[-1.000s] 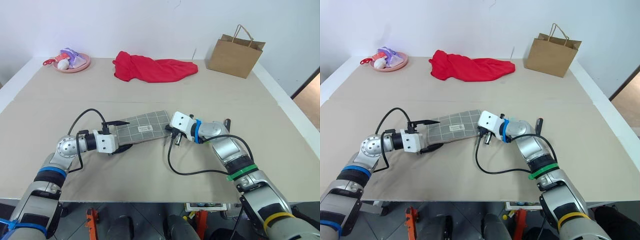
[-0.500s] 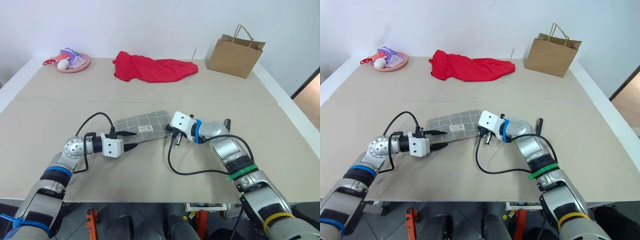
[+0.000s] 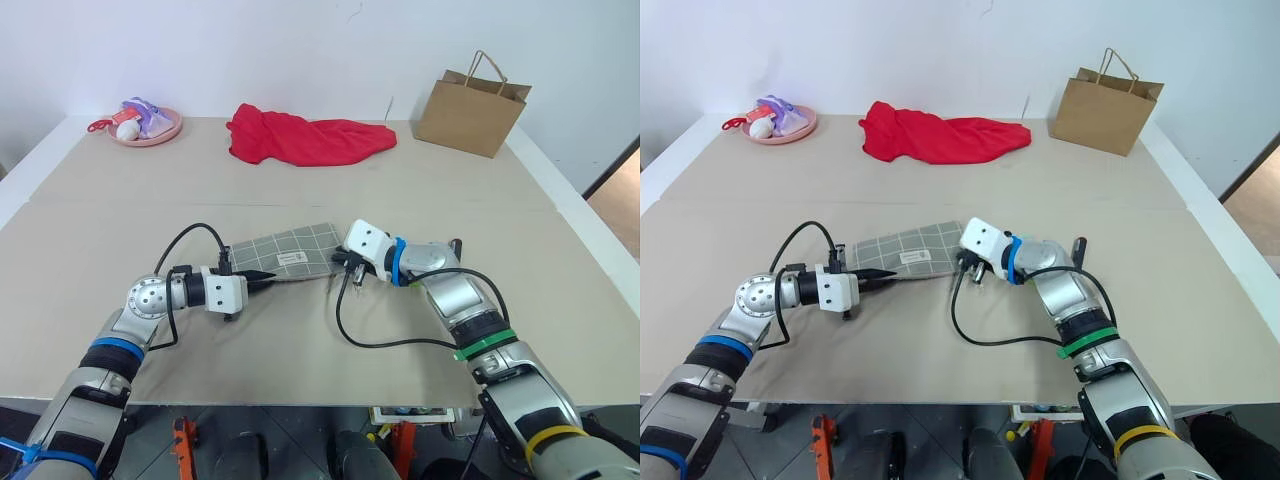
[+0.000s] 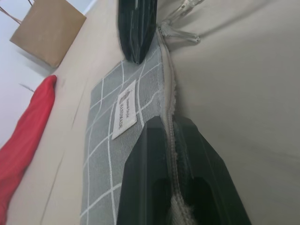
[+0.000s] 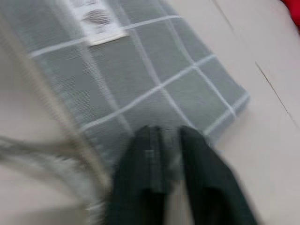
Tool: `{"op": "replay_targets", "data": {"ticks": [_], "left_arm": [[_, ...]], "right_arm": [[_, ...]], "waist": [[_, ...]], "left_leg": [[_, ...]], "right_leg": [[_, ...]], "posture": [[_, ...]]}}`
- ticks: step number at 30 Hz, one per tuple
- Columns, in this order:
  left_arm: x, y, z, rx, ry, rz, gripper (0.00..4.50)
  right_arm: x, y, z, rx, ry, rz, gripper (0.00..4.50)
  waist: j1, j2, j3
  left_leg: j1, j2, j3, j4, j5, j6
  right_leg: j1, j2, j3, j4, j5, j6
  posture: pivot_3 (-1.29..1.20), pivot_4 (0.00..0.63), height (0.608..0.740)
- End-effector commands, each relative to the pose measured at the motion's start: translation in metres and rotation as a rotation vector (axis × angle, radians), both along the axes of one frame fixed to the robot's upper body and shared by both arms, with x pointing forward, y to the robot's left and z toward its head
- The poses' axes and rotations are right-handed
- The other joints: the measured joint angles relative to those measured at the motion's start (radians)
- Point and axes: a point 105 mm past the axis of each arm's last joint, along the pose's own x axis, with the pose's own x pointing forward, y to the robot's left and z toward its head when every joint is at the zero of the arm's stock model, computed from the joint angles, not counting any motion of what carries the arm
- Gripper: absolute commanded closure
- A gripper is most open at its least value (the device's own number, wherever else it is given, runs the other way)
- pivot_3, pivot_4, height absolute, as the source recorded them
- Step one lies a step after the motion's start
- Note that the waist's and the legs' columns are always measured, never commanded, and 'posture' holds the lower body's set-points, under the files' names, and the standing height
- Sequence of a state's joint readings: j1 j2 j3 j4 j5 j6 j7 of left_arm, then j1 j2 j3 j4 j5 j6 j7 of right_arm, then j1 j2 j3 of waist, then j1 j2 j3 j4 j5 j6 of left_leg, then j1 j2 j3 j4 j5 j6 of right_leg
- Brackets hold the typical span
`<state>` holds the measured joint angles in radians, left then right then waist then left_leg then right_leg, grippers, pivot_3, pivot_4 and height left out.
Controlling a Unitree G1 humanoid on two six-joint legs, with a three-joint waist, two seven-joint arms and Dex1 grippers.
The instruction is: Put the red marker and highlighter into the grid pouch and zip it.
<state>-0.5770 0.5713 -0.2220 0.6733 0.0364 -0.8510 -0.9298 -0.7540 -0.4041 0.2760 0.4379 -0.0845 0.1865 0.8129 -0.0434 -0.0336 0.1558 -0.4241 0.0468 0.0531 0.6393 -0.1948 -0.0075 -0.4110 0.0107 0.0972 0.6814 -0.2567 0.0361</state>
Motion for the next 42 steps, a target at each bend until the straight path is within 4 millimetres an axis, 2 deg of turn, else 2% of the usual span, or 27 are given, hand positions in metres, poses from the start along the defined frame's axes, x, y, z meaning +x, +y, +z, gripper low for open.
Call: {"op": "replay_targets", "data": {"ticks": [1, 4, 5, 9, 12, 14, 16, 19, 21, 30, 36, 39, 42], "left_arm": [[0.003, -0.005, 0.005, -0.113, 0.075, 0.05, 4.5], [0.009, -0.005, 0.013, -0.262, 0.177, 0.129, 4.5], [0.009, -0.005, 0.014, -0.294, 0.209, 0.143, 4.5], [0.012, -0.002, 0.019, -0.432, 0.361, 0.23, 4.5], [0.013, 0.0, 0.024, -0.484, 0.43, 0.271, 4.5], [0.015, 0.002, 0.025, -0.501, 0.454, 0.296, 4.5], [0.016, 0.002, 0.029, -0.527, 0.469, 0.31, 4.5], [0.018, -0.001, 0.035, -0.552, 0.482, 0.309, 4.5], [0.018, -0.006, 0.037, -0.554, 0.493, 0.303, 4.5], [0.016, -0.016, 0.037, -0.516, 0.514, 0.29, 4.5], [0.017, -0.02, 0.048, -0.524, 0.508, 0.306, 4.5], [0.018, -0.02, 0.054, -0.533, 0.501, 0.317, 4.5], [0.018, -0.021, 0.06, -0.54, 0.495, 0.317, 4.5]], "right_arm": [[-0.006, 0.005, 0.03, 0.179, 0.041, 0.022, 1.83], [-0.009, 0.002, 0.068, 0.359, 0.06, 0.026, 0.35], [-0.011, 0.0, 0.078, 0.407, 0.074, 0.033, 0.04], [-0.03, -0.015, 0.111, 0.507, 0.094, 0.074, 0.04], [-0.037, -0.023, 0.118, 0.519, 0.085, 0.043, 0.04], [-0.039, -0.025, 0.107, 0.47, 0.095, -0.004, 0.04], [-0.037, -0.029, 0.085, 0.406, 0.117, -0.083, 0.04], [-0.028, -0.034, 0.054, 0.34, 0.141, -0.227, 0.04], [-0.021, -0.035, 0.044, 0.336, 0.149, -0.293, 0.04], [-0.006, -0.021, 0.047, 0.322, 0.098, -0.293, 0.04], [-0.018, -0.003, 0.045, 0.323, 0.147, -0.188, 0.04], [-0.023, -0.001, 0.044, 0.312, 0.16, -0.15, 0.04], [-0.02, -0.004, 0.044, 0.31, 0.154, -0.161, 0.04]], "waist": [[-0.001, 0.001, 0.0], [-0.001, 0.001, 0.001], [-0.001, 0.001, 0.001], [-0.001, 0.001, 0.001], [-0.002, 0.001, 0.001], [-0.005, 0.001, 0.001], [-0.004, 0.001, 0.001], [-0.005, 0.001, 0.001], [-0.005, 0.001, 0.001], [-0.004, 0.001, 0.001], [-0.004, 0.001, 0.001], [-0.004, 0.001, 0.001], [-0.004, 0.001, 0.001]], "left_leg": [[0.0, 0.0, 0.0, 0.0, 0.0, 0.0], [-0.001, 0.001, -0.001, 0.0, 0.0, 0.0], [-0.001, 0.001, -0.001, 0.0, 0.0, 0.0], [-0.003, 0.002, -0.003, 0.0, 0.0, 0.0], [-0.003, 0.001, -0.003, 0.0, 0.0, 0.0], [-0.003, 0.001, -0.002, 0.0, 0.0, 0.0], [-0.002, 0.001, -0.002, -0.001, 0.0, 0.0], [-0.002, 0.0, -0.002, -0.001, 0.0, 0.0], [-0.003, 0.0, -0.002, -0.001, 0.0, 0.0], [-0.006, 0.0, -0.001, -0.001, 0.0, -0.001], [-0.007, 0.0, -0.002, -0.001, 0.0, -0.001], [-0.007, -0.001, -0.002, -0.001, 0.0, -0.001], [-0.007, -0.001, -0.002, -0.001, 0.0, -0.001]], "right_leg": [[0.0, 0.0, 0.0, 0.0, 0.0, 0.0], [-0.001, 0.0, 0.0, 0.0, 0.0, 0.0], [-0.001, 0.0, 0.0, 0.0, 0.0, 0.0], [-0.002, 0.001, -0.002, 0.0, 0.0, 0.0], [-0.003, 0.001, -0.003, 0.0, 0.0, 0.0], [-0.002, 0.001, -0.002, 0.0, 0.0, 0.0], [-0.002, 0.002, -0.002, 0.0, 0.0, -0.001], [-0.003, 0.002, -0.002, 0.0, -0.001, -0.001], [-0.004, 0.002, 0.0, 0.0, -0.001, -0.001], [-0.007, 0.002, 0.001, 0.0, 0.0, 0.0], [-0.008, 0.002, 0.0, 0.0, 0.0, 0.0], [-0.008, 0.001, 0.0, 0.0, 0.0, 0.0], [-0.007, 0.001, 0.0, 0.0, -0.001, 0.0]], "posture": [[0.0, 0.15, 0.74], [0.0, 0.15, 0.74], [0.0, 0.15, 0.74], [0.0, 0.15, 0.74], [0.0, 0.15, 0.74], [0.0, 0.15, 0.74], [0.0, 0.15, 0.74], [0.0, 0.15, 0.74], [0.0, 0.15, 0.74], [0.0, 0.15, 0.74], [0.0, 0.15, 0.74], [0.0, 0.15, 0.74], [0.0, 0.15, 0.74]]}}
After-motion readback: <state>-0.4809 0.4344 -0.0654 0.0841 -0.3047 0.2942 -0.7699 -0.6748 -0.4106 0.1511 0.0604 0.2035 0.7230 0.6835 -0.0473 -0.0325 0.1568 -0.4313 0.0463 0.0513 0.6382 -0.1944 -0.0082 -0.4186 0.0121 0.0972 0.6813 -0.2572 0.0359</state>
